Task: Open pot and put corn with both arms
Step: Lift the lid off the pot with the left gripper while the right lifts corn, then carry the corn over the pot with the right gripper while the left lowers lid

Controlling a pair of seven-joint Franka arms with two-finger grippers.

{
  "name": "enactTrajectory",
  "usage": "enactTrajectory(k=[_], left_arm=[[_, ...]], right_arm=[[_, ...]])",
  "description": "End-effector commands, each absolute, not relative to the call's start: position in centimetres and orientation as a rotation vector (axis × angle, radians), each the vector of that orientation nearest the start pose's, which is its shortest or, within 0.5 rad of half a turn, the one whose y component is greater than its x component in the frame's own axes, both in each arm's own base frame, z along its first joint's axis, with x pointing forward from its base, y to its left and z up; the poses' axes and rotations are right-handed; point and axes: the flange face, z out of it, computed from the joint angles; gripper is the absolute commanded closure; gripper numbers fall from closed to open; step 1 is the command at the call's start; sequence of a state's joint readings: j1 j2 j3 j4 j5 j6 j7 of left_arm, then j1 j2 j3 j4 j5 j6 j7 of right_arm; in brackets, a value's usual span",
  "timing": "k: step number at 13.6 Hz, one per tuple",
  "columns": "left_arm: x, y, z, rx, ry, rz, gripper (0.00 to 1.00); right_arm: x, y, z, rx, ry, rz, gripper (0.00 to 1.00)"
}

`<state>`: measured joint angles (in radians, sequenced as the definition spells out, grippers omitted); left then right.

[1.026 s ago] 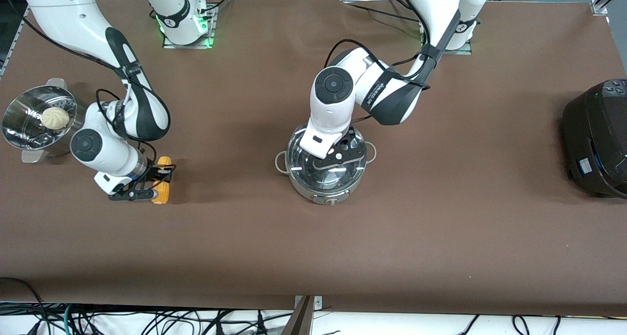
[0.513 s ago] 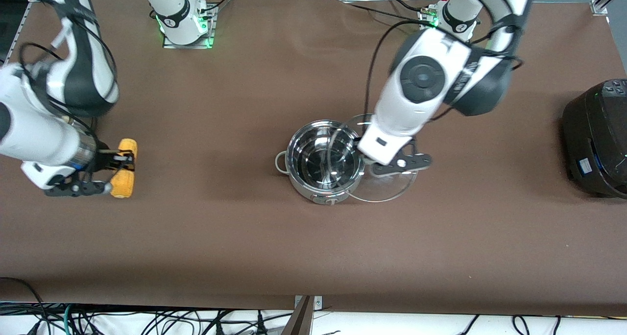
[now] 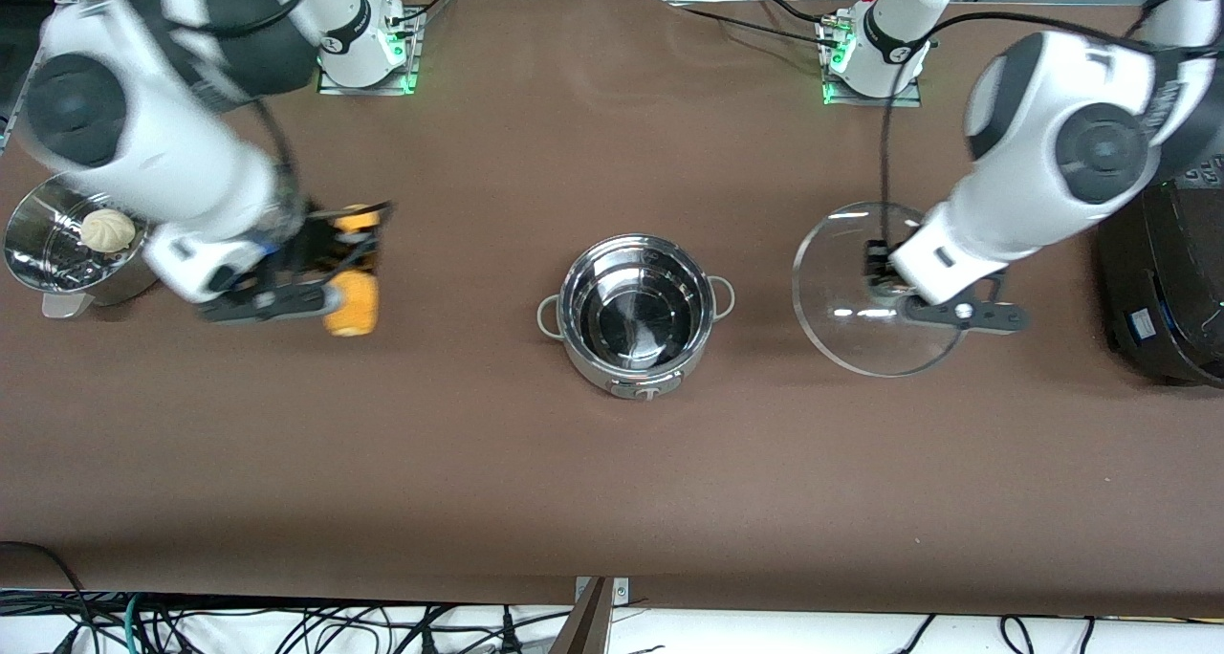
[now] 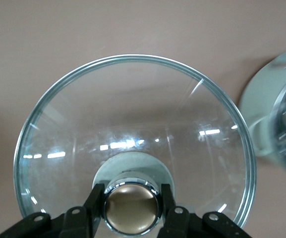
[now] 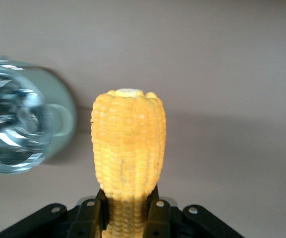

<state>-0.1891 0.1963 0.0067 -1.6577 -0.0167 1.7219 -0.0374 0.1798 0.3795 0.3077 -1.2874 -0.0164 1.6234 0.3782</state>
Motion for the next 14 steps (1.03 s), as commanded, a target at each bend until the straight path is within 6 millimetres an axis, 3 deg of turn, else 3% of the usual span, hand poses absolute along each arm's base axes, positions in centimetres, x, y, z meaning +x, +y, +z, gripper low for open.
enactTrajectory(k=[1, 4, 5, 7, 11, 14], left_arm=[[57.2, -4.3, 48.0, -3.141, 0.345, 0.207, 1.00], [56.9, 0.4, 44.4, -3.138, 0.409, 0.136, 1.00], [56.7, 0.8, 42.9, -3.135, 0.419, 0.111, 1.00], [56.1, 1.2, 40.2, -3.132, 0.411, 0.063, 1.00], [55.2, 1.3, 33.3, -3.111, 0.399, -0.064, 1.00], [56.4, 1.2, 29.8, -3.105, 0.387, -0.093, 1.00]], right_arm=[[59.0, 36.3, 52.2, -3.037, -0.099, 0.014, 0.99], [58.6, 42.7, 49.7, -2.967, -0.121, -0.058, 0.99], [57.9, 45.3, 48.9, -2.947, -0.122, -0.073, 0.99], [57.5, 48.6, 47.0, -2.923, -0.056, -0.103, 0.99], [57.6, 51.5, 42.3, -2.893, -0.061, -0.144, 0.99], [57.6, 53.0, 39.1, -2.867, -0.069, -0.152, 0.99]])
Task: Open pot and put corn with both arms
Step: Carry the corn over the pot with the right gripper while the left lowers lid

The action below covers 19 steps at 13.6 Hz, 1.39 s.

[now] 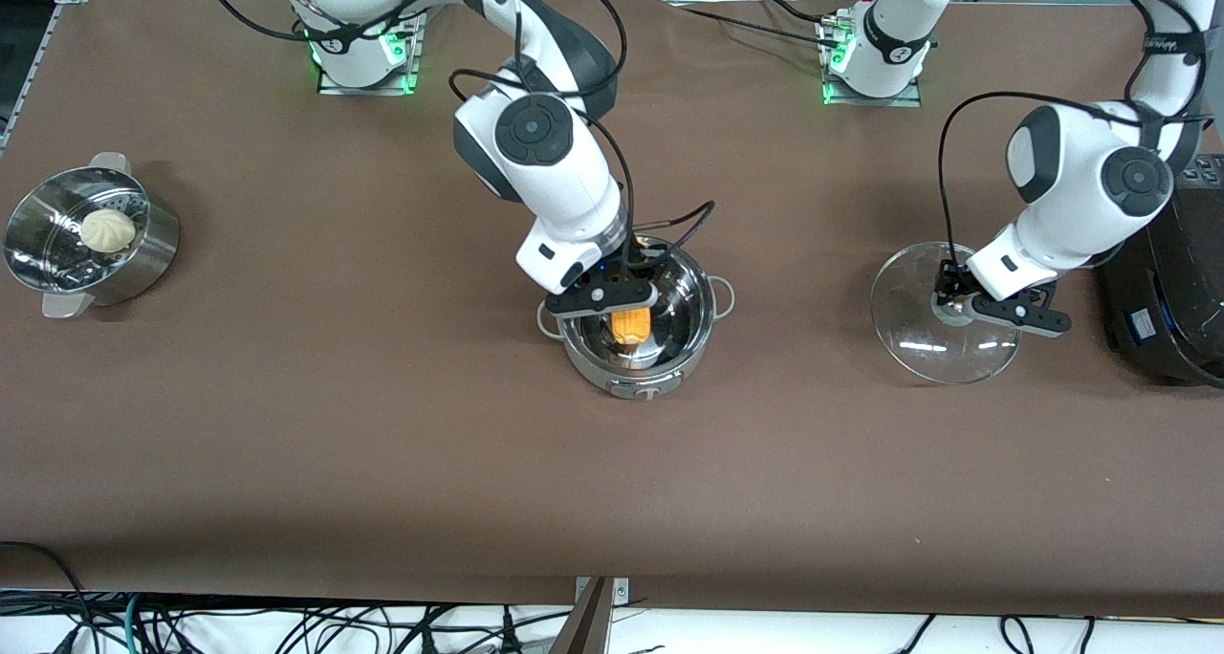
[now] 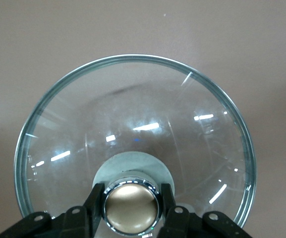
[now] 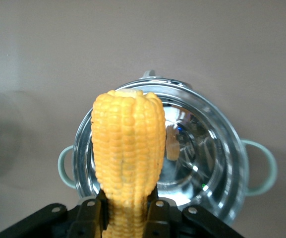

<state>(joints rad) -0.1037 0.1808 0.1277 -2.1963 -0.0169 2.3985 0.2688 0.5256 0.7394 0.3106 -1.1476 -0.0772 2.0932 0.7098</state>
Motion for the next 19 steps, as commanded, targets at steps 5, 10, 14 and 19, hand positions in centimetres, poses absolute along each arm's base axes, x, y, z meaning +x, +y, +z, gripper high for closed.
enactTrajectory(k=[5, 10, 14, 19], left_arm=[[58.5, 0.9, 23.6, -3.148, 0.287, -0.112, 1.00], [58.7, 0.3, 21.8, -3.153, 0.268, -0.134, 1.00], [58.7, -0.1, 22.0, -3.154, 0.269, -0.139, 0.16], [56.5, 0.1, 25.6, -3.172, 0.243, -0.157, 0.00]], right_arm=[[57.4, 53.8, 35.6, -2.876, -0.075, -0.116, 0.99], [57.0, 53.4, 33.3, -2.908, -0.078, -0.072, 0.95], [56.9, 52.7, 31.6, -2.939, -0.073, -0.046, 0.92], [57.0, 52.5, 30.8, -2.951, -0.068, -0.041, 0.35]])
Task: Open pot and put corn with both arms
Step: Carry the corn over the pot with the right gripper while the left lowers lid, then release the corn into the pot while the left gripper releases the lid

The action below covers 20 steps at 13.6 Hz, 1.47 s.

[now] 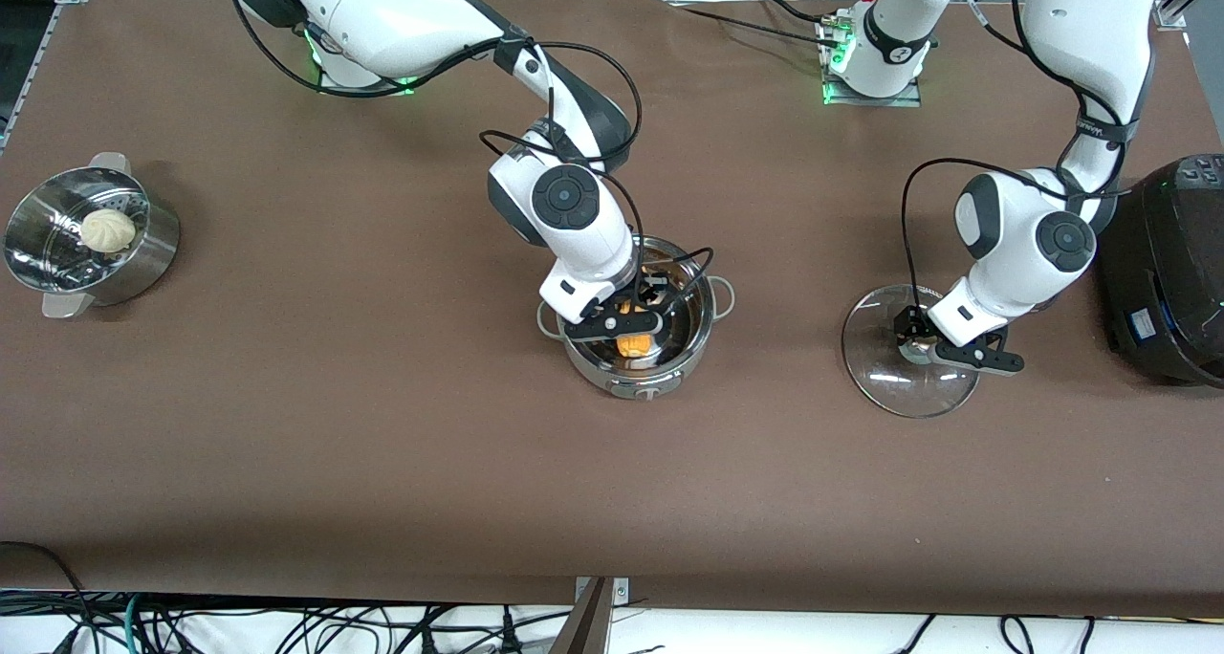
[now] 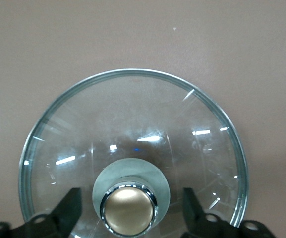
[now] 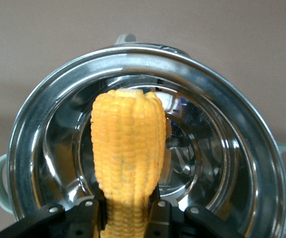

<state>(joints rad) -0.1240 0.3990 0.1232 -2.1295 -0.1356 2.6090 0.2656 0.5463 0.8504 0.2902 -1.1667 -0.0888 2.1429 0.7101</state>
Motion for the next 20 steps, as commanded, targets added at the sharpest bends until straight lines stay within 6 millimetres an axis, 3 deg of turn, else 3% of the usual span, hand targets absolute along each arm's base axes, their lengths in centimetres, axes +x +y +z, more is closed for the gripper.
enactTrajectory(k=[1, 2, 4, 7, 9, 10, 12, 14, 16, 18, 20], left_arm=[[55.6, 0.1, 27.3, -3.186, 0.243, -0.142, 0.00], [55.0, 0.3, 29.3, -3.201, 0.239, -0.130, 0.00], [54.7, 0.8, 34.0, -3.208, 0.236, -0.206, 0.00], [53.5, 2.4, 39.4, -3.212, 0.227, -0.233, 0.00], [52.4, 3.7, 43.7, -3.180, 0.243, -0.269, 0.00], [52.5, 4.1, 45.7, -3.175, 0.247, -0.264, 0.00], [53.1, 4.6, 50.3, -3.189, 0.239, -0.178, 0.00], [53.2, 4.8, 55.9, -3.125, 0.178, -0.089, 0.00], [52.6, 3.3, 58.6, -3.082, 0.081, 0.002, 0.00], [52.4, 2.0, 60.3, -3.048, 0.052, 0.067, 0.00], [52.3, 1.3, 63.3, -3.044, -0.041, 0.081, 0.00]], right_arm=[[57.0, 52.5, 30.8, -2.952, -0.069, -0.043, 0.08], [56.9, 52.6, 30.9, -2.954, -0.076, -0.050, 0.00], [56.8, 52.7, 30.9, -2.968, -0.100, -0.073, 0.00], [56.8, 52.6, 31.8, -2.967, -0.109, -0.081, 0.00], [57.3, 51.7, 34.1, -2.973, -0.110, -0.101, 0.00], [58.0, 50.1, 36.1, -2.998, -0.099, -0.096, 0.00], [59.1, 46.0, 41.0, -3.047, -0.186, -0.058, 0.00], [60.4, 40.2, 45.2, -3.095, -0.291, 0.009, 0.00], [61.8, 33.7, 48.2, -3.145, -0.271, 0.104, 0.00], [62.9, 25.8, 50.8, -3.200, -0.221, 0.191, 0.00], [64.2, 18.1, 52.3, -3.234, -0.240, 0.232, 0.00]])
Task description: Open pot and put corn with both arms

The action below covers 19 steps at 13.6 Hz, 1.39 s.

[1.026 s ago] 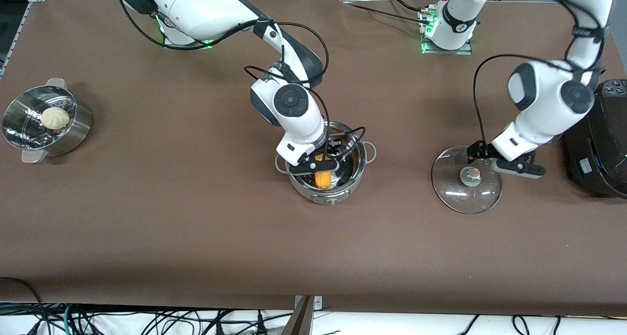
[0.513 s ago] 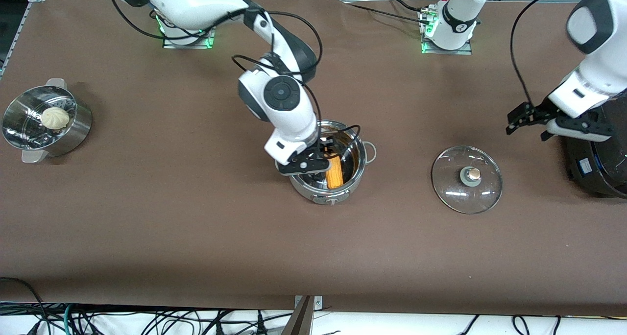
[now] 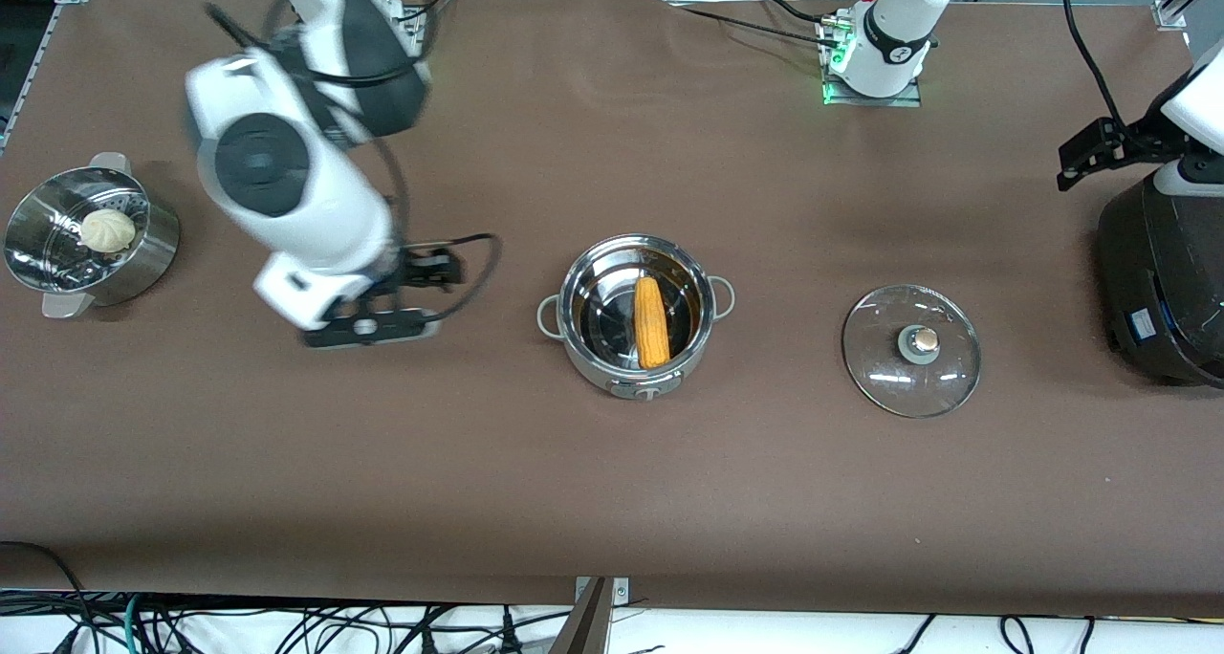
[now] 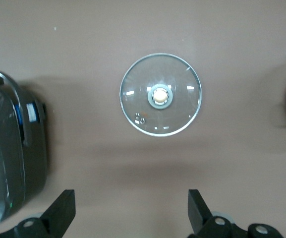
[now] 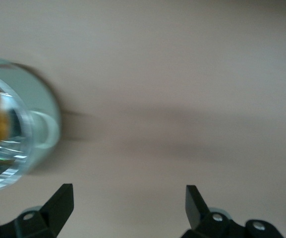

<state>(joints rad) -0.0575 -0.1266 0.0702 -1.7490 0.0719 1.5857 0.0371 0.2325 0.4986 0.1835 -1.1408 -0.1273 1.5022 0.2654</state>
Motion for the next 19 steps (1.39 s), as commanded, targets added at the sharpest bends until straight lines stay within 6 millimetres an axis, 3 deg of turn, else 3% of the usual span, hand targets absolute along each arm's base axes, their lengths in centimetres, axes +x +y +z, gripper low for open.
enactTrajectory(k=[1, 4, 6, 8, 9, 11, 13, 16, 17, 19], left_arm=[[53.1, 1.3, 63.5, -3.048, -0.077, 0.075, 0.00], [54.1, 1.9, 63.0, -3.056, -0.133, 0.084, 0.00], [54.2, 1.1, 63.2, -3.068, -0.121, 0.079, 0.00], [54.2, 1.6, 63.2, -3.147, -0.156, 0.083, 0.00], [54.2, 1.8, 63.2, -3.152, -0.163, 0.083, 0.00], [54.3, 1.3, 63.1, -3.151, -0.149, 0.085, 0.00], [54.4, 0.8, 63.3, -3.152, -0.137, 0.081, 0.00], [54.4, 1.0, 63.1, -3.154, -0.139, 0.085, 0.00], [54.4, 1.2, 63.2, -3.152, -0.144, 0.083, 0.00], [54.4, 1.3, 63.2, -3.152, -0.146, 0.083, 0.00]], right_arm=[[64.7, 15.3, 52.4, -3.257, -0.196, 0.252, 0.00], [64.7, 6.8, 55.4, -3.286, -0.040, 0.233, 0.00], [63.5, 2.3, 54.7, -3.227, -0.023, 0.202, 0.00], [61.1, -0.1, 53.3, -3.208, 0.009, 0.100, 0.00], [60.8, -0.4, 52.9, -3.205, 0.001, 0.007, 0.00], [59.3, 0.5, 52.8, -3.200, 0.001, 0.018, 0.00], [58.6, 0.9, 54.4, -3.210, 0.069, -0.027, 0.00], [55.3, 1.9, 59.1, -3.181, 0.154, -0.050, 0.00], [54.4, 3.3, 59.6, -3.173, 0.121, -0.008, 0.00], [53.7, 3.1, 60.3, -3.174, 0.071, 0.009, 0.00]])
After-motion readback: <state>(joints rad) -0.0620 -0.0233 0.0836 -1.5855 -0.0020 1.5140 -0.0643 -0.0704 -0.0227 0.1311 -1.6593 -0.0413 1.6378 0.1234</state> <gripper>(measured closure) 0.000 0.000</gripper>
